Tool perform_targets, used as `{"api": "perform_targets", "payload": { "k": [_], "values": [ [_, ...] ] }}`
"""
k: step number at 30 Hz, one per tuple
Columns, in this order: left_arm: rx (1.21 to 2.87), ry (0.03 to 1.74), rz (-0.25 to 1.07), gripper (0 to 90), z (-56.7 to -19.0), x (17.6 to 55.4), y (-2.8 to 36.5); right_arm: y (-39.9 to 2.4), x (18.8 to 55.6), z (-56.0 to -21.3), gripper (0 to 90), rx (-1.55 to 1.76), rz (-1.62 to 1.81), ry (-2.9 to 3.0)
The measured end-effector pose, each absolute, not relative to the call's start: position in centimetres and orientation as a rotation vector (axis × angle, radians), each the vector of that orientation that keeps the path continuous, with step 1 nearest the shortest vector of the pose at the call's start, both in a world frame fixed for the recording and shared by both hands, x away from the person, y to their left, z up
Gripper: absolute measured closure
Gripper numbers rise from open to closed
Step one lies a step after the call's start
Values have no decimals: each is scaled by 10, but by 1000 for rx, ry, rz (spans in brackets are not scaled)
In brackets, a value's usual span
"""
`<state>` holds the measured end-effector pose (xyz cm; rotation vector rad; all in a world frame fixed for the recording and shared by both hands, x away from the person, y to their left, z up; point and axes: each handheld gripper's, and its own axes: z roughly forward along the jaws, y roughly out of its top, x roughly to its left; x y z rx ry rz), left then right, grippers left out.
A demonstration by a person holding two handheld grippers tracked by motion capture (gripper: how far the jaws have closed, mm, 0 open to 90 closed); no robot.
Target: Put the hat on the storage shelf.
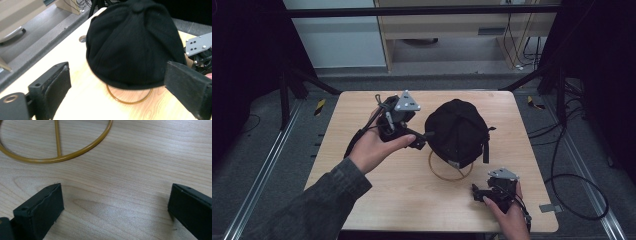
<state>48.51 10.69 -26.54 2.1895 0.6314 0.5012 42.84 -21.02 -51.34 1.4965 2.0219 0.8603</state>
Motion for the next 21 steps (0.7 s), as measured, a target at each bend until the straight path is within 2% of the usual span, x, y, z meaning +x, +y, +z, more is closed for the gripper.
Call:
{"api": "perform_targets", "payload": {
  "k": [8,21],
  "values": [
    [2121,660,522,70,-284,466,141,-210,428,-513,3,1502,864,2021],
    [2124,708,514,65,-327,454,180,-210,428,-513,3,1502,865,2021]
  ]
}}
